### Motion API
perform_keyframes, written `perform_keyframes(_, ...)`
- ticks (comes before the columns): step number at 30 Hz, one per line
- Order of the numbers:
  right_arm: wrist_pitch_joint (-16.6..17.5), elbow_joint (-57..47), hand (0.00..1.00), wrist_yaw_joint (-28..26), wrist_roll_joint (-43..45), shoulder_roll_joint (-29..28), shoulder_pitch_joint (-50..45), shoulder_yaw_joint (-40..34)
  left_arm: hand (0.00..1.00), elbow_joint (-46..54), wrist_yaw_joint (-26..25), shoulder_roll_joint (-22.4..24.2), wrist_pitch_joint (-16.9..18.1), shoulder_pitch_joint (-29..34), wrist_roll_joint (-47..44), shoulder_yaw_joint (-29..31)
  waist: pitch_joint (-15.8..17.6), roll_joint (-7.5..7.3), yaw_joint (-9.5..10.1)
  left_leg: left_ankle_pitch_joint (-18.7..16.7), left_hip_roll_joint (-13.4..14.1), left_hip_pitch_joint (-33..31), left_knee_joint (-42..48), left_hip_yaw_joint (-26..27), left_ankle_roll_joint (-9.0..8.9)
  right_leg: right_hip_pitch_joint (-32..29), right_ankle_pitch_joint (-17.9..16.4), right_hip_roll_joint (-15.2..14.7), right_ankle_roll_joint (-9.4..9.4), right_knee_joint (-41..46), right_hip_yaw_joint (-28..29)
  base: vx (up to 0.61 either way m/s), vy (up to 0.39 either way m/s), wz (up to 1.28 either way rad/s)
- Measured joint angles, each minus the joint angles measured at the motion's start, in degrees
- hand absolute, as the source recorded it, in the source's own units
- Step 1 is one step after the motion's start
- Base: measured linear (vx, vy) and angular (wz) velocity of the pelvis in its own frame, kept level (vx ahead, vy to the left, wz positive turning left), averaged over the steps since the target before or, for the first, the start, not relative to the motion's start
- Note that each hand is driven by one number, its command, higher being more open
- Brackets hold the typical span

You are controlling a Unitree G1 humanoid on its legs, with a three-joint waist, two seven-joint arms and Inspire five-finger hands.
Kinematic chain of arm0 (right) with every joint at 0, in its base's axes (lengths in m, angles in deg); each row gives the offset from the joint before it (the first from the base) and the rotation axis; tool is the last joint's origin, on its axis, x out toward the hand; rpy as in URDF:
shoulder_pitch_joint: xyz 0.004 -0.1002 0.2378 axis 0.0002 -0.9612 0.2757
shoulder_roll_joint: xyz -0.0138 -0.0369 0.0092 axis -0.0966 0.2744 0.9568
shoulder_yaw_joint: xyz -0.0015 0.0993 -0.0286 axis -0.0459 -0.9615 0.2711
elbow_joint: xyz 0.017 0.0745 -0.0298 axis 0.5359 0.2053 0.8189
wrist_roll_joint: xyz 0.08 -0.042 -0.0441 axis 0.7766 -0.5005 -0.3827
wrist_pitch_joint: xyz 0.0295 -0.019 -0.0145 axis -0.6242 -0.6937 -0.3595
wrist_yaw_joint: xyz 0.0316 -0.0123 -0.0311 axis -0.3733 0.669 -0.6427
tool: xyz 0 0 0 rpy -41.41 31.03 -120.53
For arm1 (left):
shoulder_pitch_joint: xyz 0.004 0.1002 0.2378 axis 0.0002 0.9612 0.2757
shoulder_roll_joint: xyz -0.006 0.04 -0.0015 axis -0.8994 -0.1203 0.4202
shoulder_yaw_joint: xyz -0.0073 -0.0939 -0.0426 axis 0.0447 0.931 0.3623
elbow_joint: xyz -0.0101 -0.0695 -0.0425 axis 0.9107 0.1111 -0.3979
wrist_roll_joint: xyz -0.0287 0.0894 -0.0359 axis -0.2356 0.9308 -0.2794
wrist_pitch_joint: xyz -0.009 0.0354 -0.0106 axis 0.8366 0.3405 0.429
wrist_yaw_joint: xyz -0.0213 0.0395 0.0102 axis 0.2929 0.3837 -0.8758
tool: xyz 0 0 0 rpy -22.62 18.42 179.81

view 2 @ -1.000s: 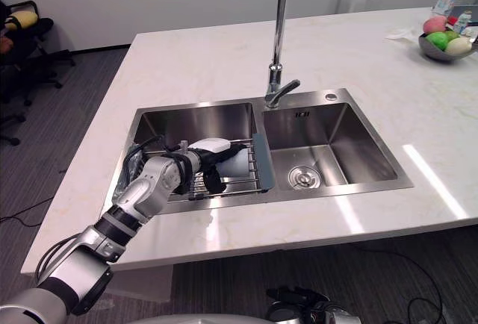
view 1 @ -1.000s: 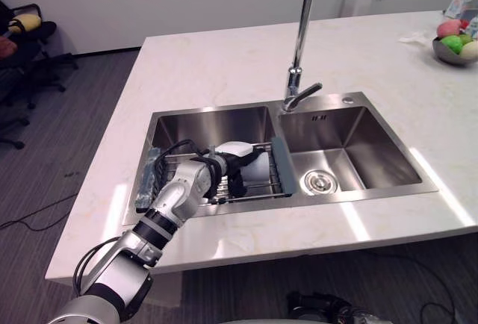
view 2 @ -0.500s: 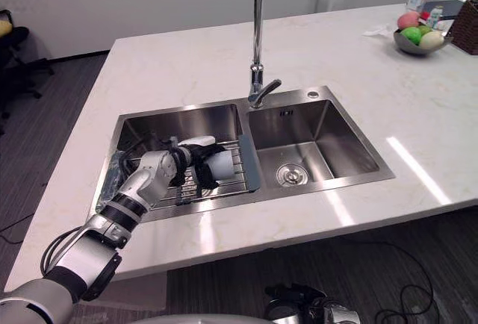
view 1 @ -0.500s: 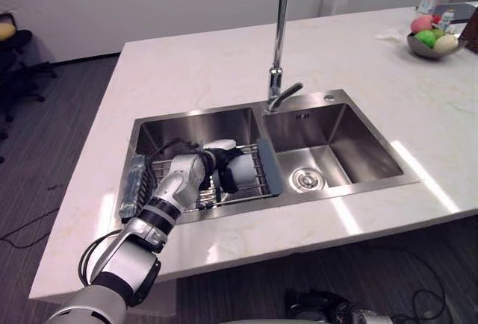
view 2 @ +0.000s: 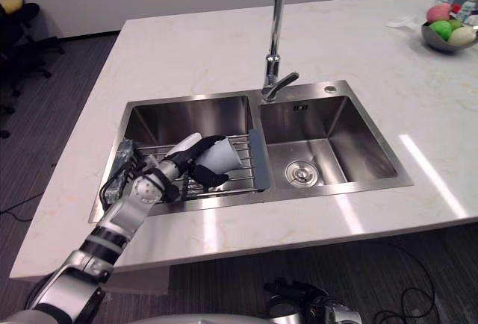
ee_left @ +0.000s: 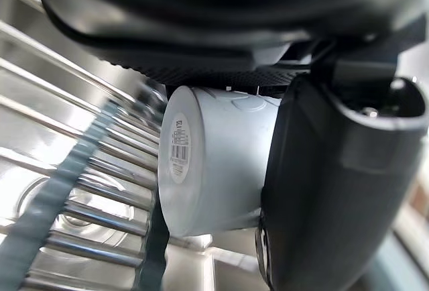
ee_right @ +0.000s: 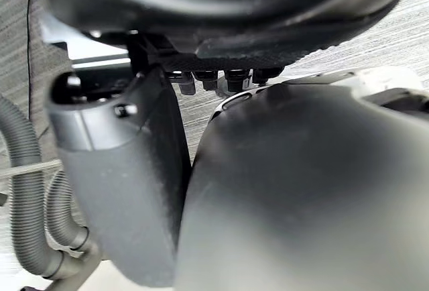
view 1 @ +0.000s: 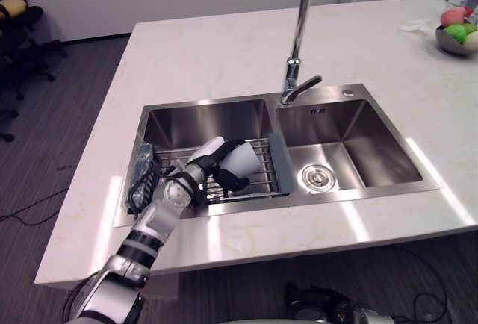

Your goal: Walk over to the sink, pick up the cup, carry it to the dishwasher, place the cup inside the dishwasher, then close the dishwasher door

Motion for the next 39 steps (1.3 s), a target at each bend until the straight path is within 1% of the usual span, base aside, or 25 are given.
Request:
perform_keyframes(3, 0.10, 0.16, 1.00, 0.40, 1.33, 0.41, -0.85, -0.04, 0.00, 5.55, -6.45, 2.87, 2.74, 3.72, -7.62, 6.85, 0.03, -0.14, 1.85, 0.46, -0.43, -0.70, -0.01, -2.02, 0.43, 0.45, 0.00, -0.72, 0.00, 0.00, -1.77, -0.05, -0.011, 0.31)
perform_keyframes(8, -0.22, 1.24, 1.00, 0.77, 1.46, 0.38, -0.81, -0.95, 0.00, 10.37, -12.81, 3.90, 8.13, 7.57, -16.77, 13.78, 0.42, -1.19, 3.98, 1.09, -1.16, -1.36, -0.02, -4.35, 0.99, 1.28, 0.03, -1.67, 0.04, -0.01, -3.75, -0.06, -0.007, 0.25)
perform_keyframes(11, 0.30, 1.27, 1.00, 1.38, 1.37, 0.06, -0.87, -1.03, 0.00, 11.45, -15.93, 5.58, 12.76, 10.31, -18.50, 16.44, 0.28, -1.64, 4.14, 1.30, -1.51, -1.48, -0.03, -5.69, 1.25, 1.95, 0.05, -2.13, 0.06, -0.01, -4.93, -0.04, 0.002, 0.21)
perform_keyframes(13, 0.64, 1.38, 1.00, 1.31, 0.98, -0.13, -1.28, -1.12, 0.00, 14.14, -17.50, 7.19, 14.26, 12.48, -18.47, 17.92, -0.01, -1.97, 5.25, 1.34, -1.41, -2.13, 0.36, -5.97, 1.32, 1.87, 0.01, -2.28, 0.10, 0.01, -4.88, -0.04, -0.003, 0.13)
perform_keyframes(16, 1.25, 1.35, 1.00, -0.51, -3.66, -0.51, -1.37, -1.04, 0.00, 20.62, -20.19, 10.96, 18.01, 18.46, -18.40, 20.45, -0.36, -2.72, 6.88, -1.17, -0.61, -5.83, 7.30, -7.76, 1.57, 2.20, -1.13, -2.04, 0.70, 0.38, -5.88, -0.02, -0.030, 0.22)
perform_keyframes(18, 1.72, 1.50, 1.00, -1.89, -6.43, -0.25, -1.59, -1.03, 0.00, 23.23, -21.42, 13.16, 18.40, 21.50, -18.35, 21.98, -0.19, -2.83, 8.45, -1.44, -0.74, -8.80, 13.24, -11.06, 1.86, 3.62, -1.47, -2.32, 0.26, 0.41, -7.57, -0.03, -0.056, 0.55)
perform_keyframes(20, 1.90, 1.82, 1.00, -2.77, -7.75, 0.19, -1.66, -0.63, 0.00, 26.69, -23.11, 15.36, 18.51, 24.83, -18.31, 24.81, 1.37, -2.82, 10.31, -0.95, -1.28, -11.44, 19.45, -16.50, 1.57, 7.59, -3.35, -2.76, -0.29, 0.40, -12.06, -0.05, -0.075, 1.02)
perform_keyframes(22, 2.81, 1.82, 1.00, -3.58, -7.81, 0.49, -2.41, 0.15, 0.00, 29.12, -24.03, 16.28, 18.92, 26.05, -18.33, 26.55, 2.28, -3.60, 11.76, 0.79, -1.90, -14.82, 21.39, -18.17, 1.02, 8.99, -4.01, -3.91, -0.17, 0.45, -17.06, -0.06, -0.050, 1.45)
perform_keyframes(23, 3.78, 1.78, 1.00, -3.85, -7.84, 1.86, -2.82, 0.71, 0.00, 29.97, -24.39, 17.14, 20.41, 26.53, -18.30, 27.07, 1.92, -1.66, 12.65, 2.59, -1.13, -16.15, 18.29, -14.78, 0.92, 8.58, -5.14, -2.90, -0.10, 2.05, -20.77, -0.04, -0.058, 1.79)
perform_keyframes(24, 3.99, 1.44, 1.00, -3.89, -7.83, 2.17, -2.72, 0.50, 0.00, 30.21, -24.62, 17.05, 21.11, 26.45, -18.19, 27.05, 2.11, -1.31, 12.42, 3.15, -0.75, -17.65, 18.24, -12.45, 1.00, 7.55, -6.55, -2.85, -0.37, 3.79, -20.99, -0.10, -0.041, 1.88)
perform_keyframes(25, 4.54, 1.67, 1.00, -3.71, -7.27, 2.12, -2.44, -0.35, 0.00, 30.13, -24.74, 16.90, 22.14, 26.28, -17.68, 26.76, 2.38, -1.10, 12.50, 5.41, -0.69, -20.26, 17.44, -9.03, 2.08, 5.63, -8.34, -3.01, -0.89, 6.47, -21.60, -0.19, 0.014, 2.05)
perform_keyframes(26, 6.18, 1.23, 1.00, -2.30, -7.18, 0.70, -3.41, -3.15, 0.00, 30.08, -24.89, 16.99, 22.96, 26.82, -17.24, 26.76, 2.36, -2.43, 12.11, 10.63, -2.45, -20.10, 9.66, -8.20, 2.91, 3.28, -9.60, -5.53, -2.48, 8.54, -23.57, -0.21, 0.049, 2.08)
perform_keyframes(27, 5.78, 2.04, 1.00, -1.73, -7.22, 0.10, -3.15, -5.65, 0.00, 30.22, -25.92, 17.68, 23.95, 27.80, -17.24, 26.82, 2.92, -3.24, 12.04, 6.96, -0.62, -19.10, 14.82, -0.44, 8.86, 2.95, -9.29, -7.65, -1.39, 10.51, -26.66, -0.15, 0.050, 1.65)
perform_keyframes(28, 4.86, 1.71, 1.00, -1.95, -7.06, 0.66, -2.78, -5.51, 0.00, 30.18, -26.78, 18.18, 24.33, 28.41, -17.20, 26.14, 3.04, -3.45, 12.15, 4.07, 1.95, -17.02, 19.29, 4.57, 9.69, 3.39, -9.09, -9.03, -1.10, 11.81, -27.90, -0.06, 0.051, 0.96)
perform_keyframes(29, 4.25, 1.42, 1.00, -2.10, -7.05, 1.30, -2.78, -5.39, 0.00, 30.17, -27.15, 18.42, 24.54, 28.69, -16.98, 25.00, 3.14, -3.62, 11.99, 3.48, 3.88, -14.93, 20.89, 7.13, 9.25, 3.70, -9.06, -10.02, -1.06, 12.64, -28.92, -0.14, 0.154, 1.08)
perform_keyframes(30, 3.47, 0.72, 1.00, -2.35, -7.09, 2.71, -2.80, -4.17, 0.00, 30.45, -27.34, 18.46, 25.48, 29.46, -14.84, 21.61, 2.77, -3.21, 11.01, 3.42, 8.93, -10.58, 23.10, 11.54, 8.48, 4.85, -8.56, -12.44, -0.25, 13.98, -32.34, -0.14, 0.204, 1.11)
perform_keyframes(31, 3.50, 0.28, 1.00, -2.43, -7.12, 3.33, -2.86, -3.87, 0.00, 30.64, -27.19, 18.37, 25.95, 29.64, -13.72, 20.19, 2.61, -3.04, 10.62, 3.51, 10.95, -9.21, 23.29, 13.06, 8.40, 5.36, -8.10, -13.52, 0.47, 14.19, -33.84, -0.17, 0.319, 1.51)
perform_keyframes(32, 3.51, -0.39, 1.00, -2.43, -7.04, 4.49, -3.15, -3.47, 0.00, 31.15, -26.69, 18.44, 27.36, 30.14, -12.73, 17.73, 1.92, -2.09, 9.81, 6.22, 14.93, -7.47, 22.65, 16.75, 9.60, 5.77, -6.89, -15.13, 1.99, 14.59, -37.11, -0.09, 0.342, 1.51)
perform_keyframes(33, 3.51, -0.40, 1.00, -1.95, -6.94, 5.37, -2.88, -3.50, 0.00, 31.30, -26.16, 18.75, 28.65, 30.17, -12.51, 16.34, 1.26, -0.99, 9.24, 7.01, 16.44, -7.73, 20.88, 19.69, 8.16, 6.07, -5.07, -16.70, 2.93, 15.08, -40.35, -0.08, 0.366, 1.51)
perform_keyframes(34, 3.48, -0.04, 1.00, -1.65, -6.86, 5.34, -2.16, -3.45, 0.00, 31.28, -26.16, 18.68, 28.83, 30.08, -12.52, 16.16, 1.17, -1.09, 9.29, 5.88, 14.89, -8.46, 20.62, 21.63, 7.62, 6.37, -3.63, -17.85, 2.29, 14.51, -41.87, -0.07, 0.422, 1.51)
perform_keyframes(35, 2.99, 0.73, 1.00, -1.30, -5.63, 3.39, -1.97, -3.22, 0.00, 31.24, -26.45, 17.72, 28.85, 30.27, -13.29, 16.49, 0.90, -2.60, 9.29, 5.31, 12.60, -9.65, 19.26, 23.71, 6.84, 7.51, -1.37, -19.20, -0.57, 12.25, -45.71, -0.07, 0.339, 1.19)
perform_keyframes(36, 3.23, 1.04, 1.00, 0.23, -5.82, 2.25, -1.93, -2.89, 0.00, 31.24, -26.38, 17.19, 28.88, 30.25, -14.14, 16.53, 0.96, -3.18, 9.55, 5.06, 11.63, -9.99, 18.23, 24.18, 6.14, 8.39, -0.22, -19.47, -1.85, 11.19, -47.52, -0.09, 0.499, 1.45)
perform_keyframes(37, 3.21, 1.52, 1.00, 1.94, -5.60, 1.76, -1.67, -2.89, 0.00, 31.22, -26.20, 16.90, 28.89, 30.41, -16.44, 16.51, 0.92, -3.31, 10.52, 4.01, 10.36, -10.52, 16.98, 23.89, 1.98, 10.00, 2.69, -20.15, -2.40, 11.09, -50.67, -0.07, 0.477, 1.27)
perform_keyframes(38, 2.76, 2.51, 1.00, 2.84, -5.45, 1.49, -1.16, -2.93, 0.00, 30.74, -26.12, 16.79, 28.89, 30.52, -18.61, 16.45, 1.08, -3.87, 11.72, 3.76, 8.62, -11.23, 16.83, 21.58, 1.30, 11.25, 5.13, -22.25, -2.53, 12.92, -51.83, -0.07, 0.488, 1.22)
perform_keyframes(39, 2.69, 2.44, 1.00, 3.21, -5.14, 1.33, -1.29, -2.93, 0.00, 30.47, -26.05, 16.80, 28.88, 30.53, -19.41, 16.35, 1.05, -3.92, 12.04, 3.62, 7.67, -11.64, 16.51, 20.06, 1.57, 11.97, 6.42, -23.53, -3.45, 14.56, -51.54, -0.06, 0.441, 1.44)
